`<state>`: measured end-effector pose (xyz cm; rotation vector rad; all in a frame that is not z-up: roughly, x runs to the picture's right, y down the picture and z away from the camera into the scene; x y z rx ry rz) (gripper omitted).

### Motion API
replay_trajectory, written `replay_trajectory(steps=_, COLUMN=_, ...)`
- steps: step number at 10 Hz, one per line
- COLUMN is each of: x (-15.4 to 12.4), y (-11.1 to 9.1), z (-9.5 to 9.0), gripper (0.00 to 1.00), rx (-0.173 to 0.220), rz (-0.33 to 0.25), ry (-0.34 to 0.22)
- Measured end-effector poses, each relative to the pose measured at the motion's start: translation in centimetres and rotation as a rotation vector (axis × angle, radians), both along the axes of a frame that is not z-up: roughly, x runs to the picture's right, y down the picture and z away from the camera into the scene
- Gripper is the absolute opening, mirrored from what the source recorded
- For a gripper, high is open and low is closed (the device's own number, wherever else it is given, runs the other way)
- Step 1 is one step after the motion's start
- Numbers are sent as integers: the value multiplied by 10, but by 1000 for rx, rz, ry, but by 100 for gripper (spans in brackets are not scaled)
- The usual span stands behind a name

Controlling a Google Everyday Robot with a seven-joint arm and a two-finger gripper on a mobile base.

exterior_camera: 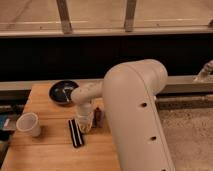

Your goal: Push the eraser across the table

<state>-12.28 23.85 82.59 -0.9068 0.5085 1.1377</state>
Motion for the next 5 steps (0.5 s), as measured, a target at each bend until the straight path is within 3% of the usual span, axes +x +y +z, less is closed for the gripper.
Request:
replay_trajectory(steps=2, x=-1, y=0, z=-1, gripper=0, rx=5, rz=-3, ry=-5)
replay_trajectory(steps=5, x=-47, y=3, z=-16, gripper=0, rx=19, rz=-56, ry=-87)
